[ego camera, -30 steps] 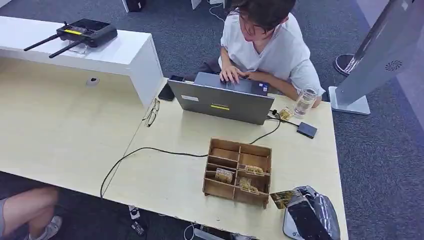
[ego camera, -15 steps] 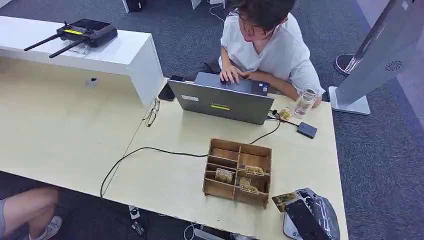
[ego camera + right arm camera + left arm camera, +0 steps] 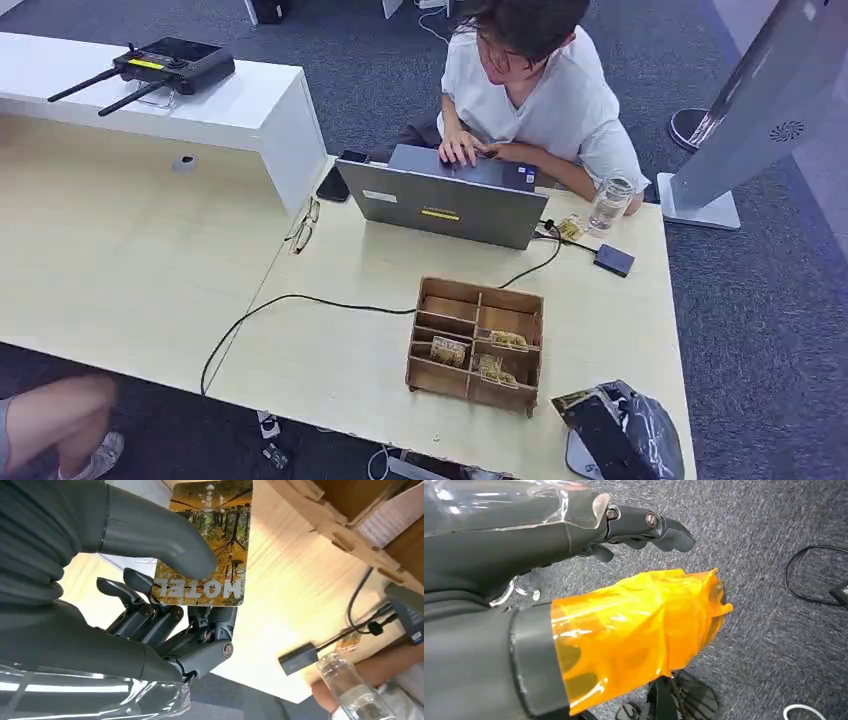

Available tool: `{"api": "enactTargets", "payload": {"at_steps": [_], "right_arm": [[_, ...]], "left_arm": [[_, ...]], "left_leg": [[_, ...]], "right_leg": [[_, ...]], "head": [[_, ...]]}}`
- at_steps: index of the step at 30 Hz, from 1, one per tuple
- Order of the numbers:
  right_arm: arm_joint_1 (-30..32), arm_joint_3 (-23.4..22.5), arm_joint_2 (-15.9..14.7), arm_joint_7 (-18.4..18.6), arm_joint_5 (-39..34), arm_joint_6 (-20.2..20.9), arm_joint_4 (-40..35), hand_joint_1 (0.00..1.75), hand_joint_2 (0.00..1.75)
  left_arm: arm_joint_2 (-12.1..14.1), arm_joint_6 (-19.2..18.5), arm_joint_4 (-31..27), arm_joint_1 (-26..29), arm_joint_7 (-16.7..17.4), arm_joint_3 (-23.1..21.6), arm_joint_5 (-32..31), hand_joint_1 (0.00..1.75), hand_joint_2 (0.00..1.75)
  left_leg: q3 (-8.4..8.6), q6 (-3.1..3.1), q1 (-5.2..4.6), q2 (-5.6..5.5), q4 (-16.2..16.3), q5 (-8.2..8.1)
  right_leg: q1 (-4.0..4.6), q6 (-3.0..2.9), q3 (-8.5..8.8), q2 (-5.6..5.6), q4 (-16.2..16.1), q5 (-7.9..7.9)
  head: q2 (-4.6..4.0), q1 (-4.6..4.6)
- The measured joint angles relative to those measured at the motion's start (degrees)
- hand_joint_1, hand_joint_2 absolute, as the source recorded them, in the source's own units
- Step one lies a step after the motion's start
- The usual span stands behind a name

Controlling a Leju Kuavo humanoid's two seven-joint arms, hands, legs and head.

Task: Pass the card to the sensor for recognition and then transmit it.

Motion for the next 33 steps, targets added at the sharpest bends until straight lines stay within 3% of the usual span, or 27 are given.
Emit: {"api": "enactTargets", "payload": {"at_steps": [33], "right_arm": [[1.7, -4.6, 0.5, 1.9, 0.6, -0.1, 4.5, 1.75, 1.75]], "left_arm": [[-0.1, -0.5, -0.6, 0.0, 0.3, 0.0, -0.1, 0.0, 0.0]], "left_leg": [[0.01, 0.0, 0.0, 0.0, 0.0, 0.0]], "right_leg": [[0.0, 0.0, 0.0, 0.01, 0.0, 0.0]], "head": [[0.0, 0.0]]}}
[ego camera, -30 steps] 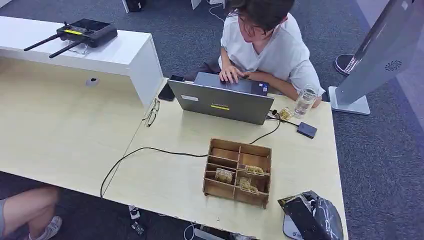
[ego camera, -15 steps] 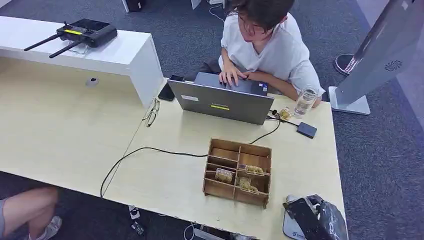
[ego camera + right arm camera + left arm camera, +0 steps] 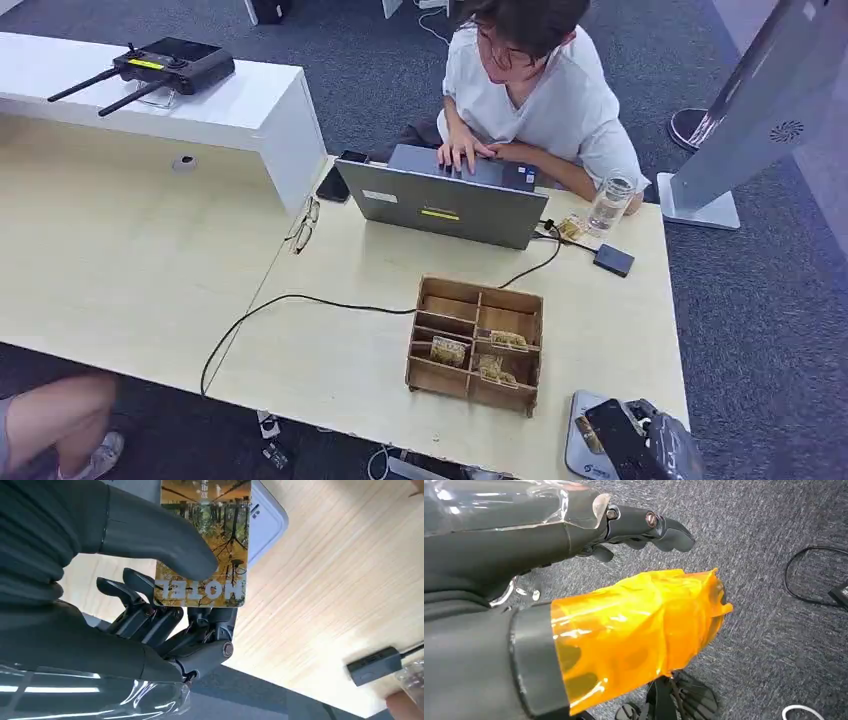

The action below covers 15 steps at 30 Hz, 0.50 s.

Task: Pass the card to the sensor for recognition and then transmit it.

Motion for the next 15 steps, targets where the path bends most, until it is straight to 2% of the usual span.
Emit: {"api": "enactTargets", "payload": {"at_steps": [15], "right_arm": [[0.0, -1.3, 1.1, 0.0, 0.0, 0.0, 3.0, 1.75, 1.75]], "left_arm": [[0.0, 0.0, 0.0, 0.0, 0.0, 0.0, 0.0, 0.0, 0.0]], "left_leg": [[0.0, 0.0, 0.0, 0.0, 0.0, 0.0]], "right_leg": [[0.0, 0.0, 0.01, 0.0, 0.0, 0.0]], "head": [[0.0, 0.0]]}}
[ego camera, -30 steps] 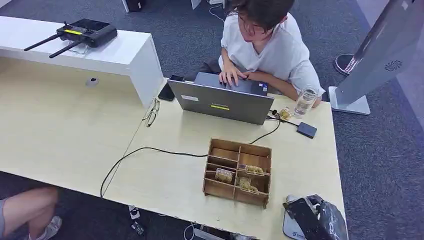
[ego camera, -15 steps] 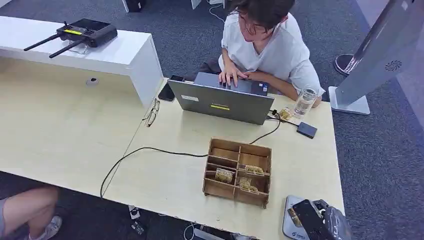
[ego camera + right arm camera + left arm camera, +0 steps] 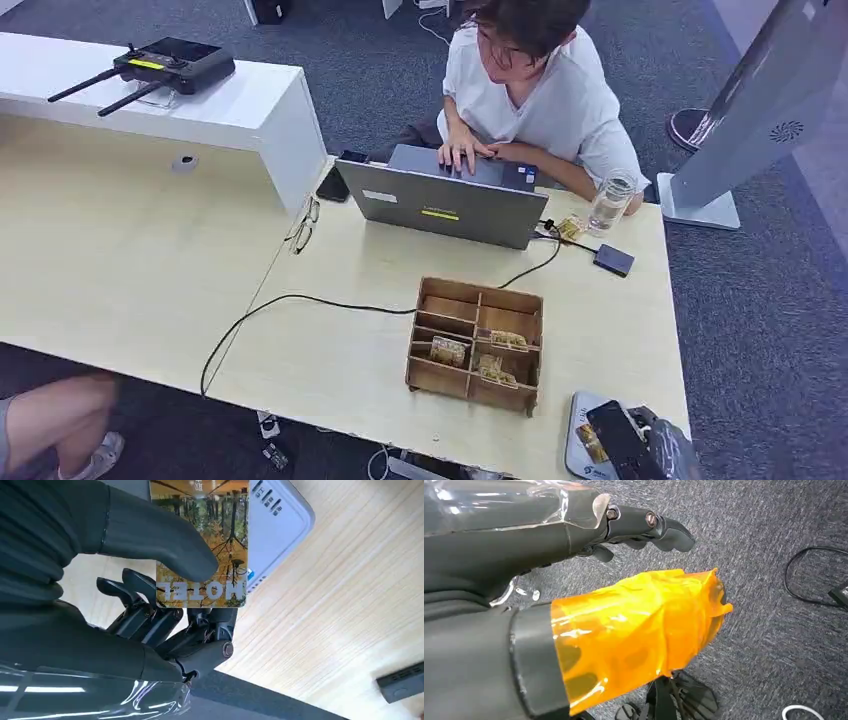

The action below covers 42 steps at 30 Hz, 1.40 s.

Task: Pass the card to the sensor for recognition and then transmit it.

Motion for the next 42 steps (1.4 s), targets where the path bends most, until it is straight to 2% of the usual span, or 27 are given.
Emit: {"api": "enactTargets", "payload": {"at_steps": [32, 42], "right_arm": [[-0.4, 0.0, 0.8, -0.5, 0.5, -0.1, 1.7, 1.75, 1.75], [-0.4, 0.0, 0.8, -0.7, 0.7, -0.1, -0.4, 1.75, 1.75]], "left_arm": [[0.0, 0.1, 0.0, 0.0, 0.0, 0.0, 0.1, 0.0, 0.0], [0.0, 0.0, 0.0, 0.0, 0.0, 0.1, 0.7, 0.0, 0.0]], "left_leg": [[0.08, 0.0, 0.0, 0.0, 0.0, 0.0], [0.08, 0.0, 0.0, 0.0, 0.0, 0.0]], "right_leg": [[0.0, 0.0, 0.08, 0.0, 0.0, 0.0], [0.0, 0.0, 0.09, 0.0, 0.0, 0.0]], "head": [[0.0, 0.0], [0.0, 0.0]]}}
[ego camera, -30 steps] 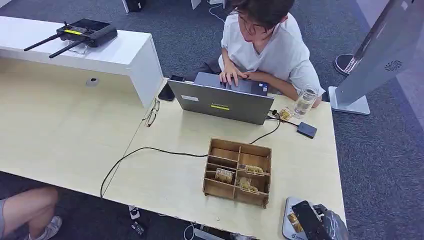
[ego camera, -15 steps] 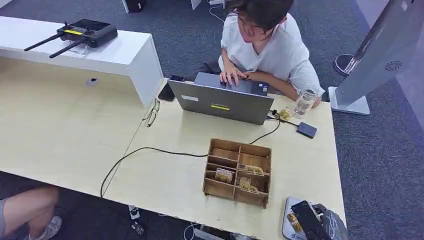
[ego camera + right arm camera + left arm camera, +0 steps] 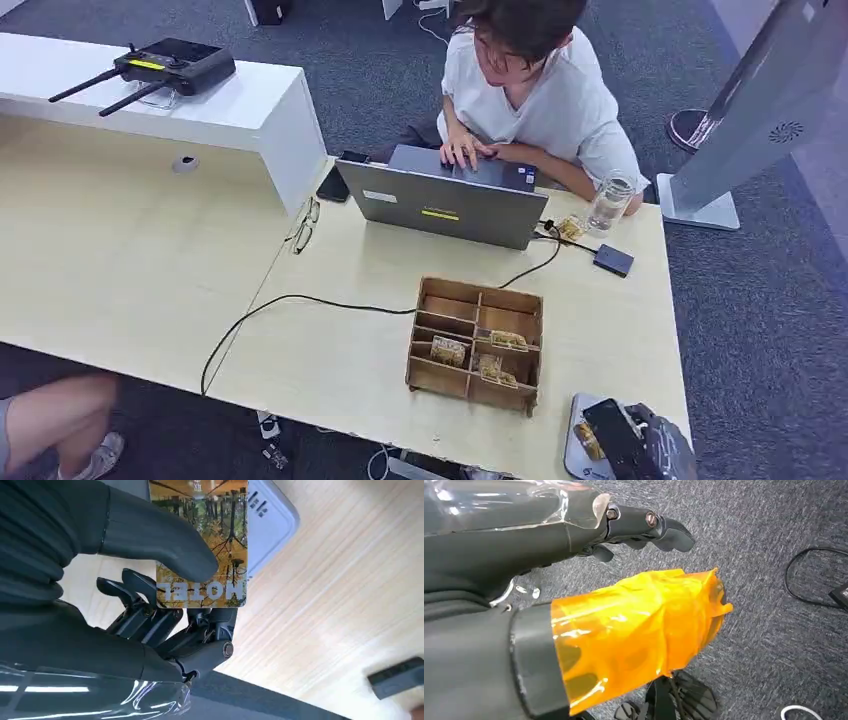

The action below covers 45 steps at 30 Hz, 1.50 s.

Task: Pass the card to the sensor for recognition and then transmit it.

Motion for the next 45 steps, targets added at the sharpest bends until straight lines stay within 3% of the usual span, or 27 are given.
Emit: {"api": "enactTargets", "payload": {"at_steps": [20, 34, 40, 43, 45], "right_arm": [[0.0, 0.5, -0.3, -1.7, -0.9, 0.0, -5.4, 1.75, 1.75], [-1.5, 2.9, -1.5, -10.1, -2.4, -1.0, -14.0, 1.75, 1.75], [-1.5, 2.9, -1.5, -10.2, -2.4, -1.0, -14.1, 1.75, 1.75], [-3.5, 3.9, -1.5, -13.1, -1.3, -1.2, -16.5, 1.75, 1.75], [-8.1, 5.5, -0.9, -15.3, -0.7, -1.2, -17.8, 1.75, 1.75]], "left_arm": [[0.0, -0.1, -0.5, 0.0, 0.0, 0.9, 0.4, 0.0, 0.0], [0.0, -0.3, -0.5, 0.0, -0.9, 1.2, 0.9, 0.0, 0.0], [0.0, -0.3, -0.5, 0.0, -0.9, 1.2, 0.9, 0.0, 0.0], [0.0, -0.4, -0.5, 0.0, -1.1, 1.2, 0.7, 0.0, 0.0], [0.0, -0.4, -0.5, 0.0, -1.4, 1.2, -0.2, 0.0, 0.0]], "left_leg": [[-0.01, 0.0, 0.0, 0.0, 0.0, 0.0], [-0.01, 0.0, 0.0, 0.0, 0.0, 0.01], [-0.01, 0.0, 0.0, 0.0, 0.0, 0.01], [-0.01, 0.0, 0.0, 0.01, 0.0, 0.01], [0.0, 0.0, 0.0, 0.02, 0.0, 0.03]], "right_leg": [[0.0, 0.0, 0.0, 0.0, 0.0, 0.0], [0.0, 0.0, 0.0, 0.0, 0.0, 0.0], [0.0, 0.0, 0.0, 0.0, 0.0, 0.0], [0.0, 0.0, 0.0, 0.0, 0.0, 0.0], [0.0, 0.0, 0.0, 0.01, 0.0, 0.01]], "head": [[0.0, 0.0], [0.0, 0.0], [0.0, 0.0], [0.0, 0.0], [0.0, 0.0]]}}
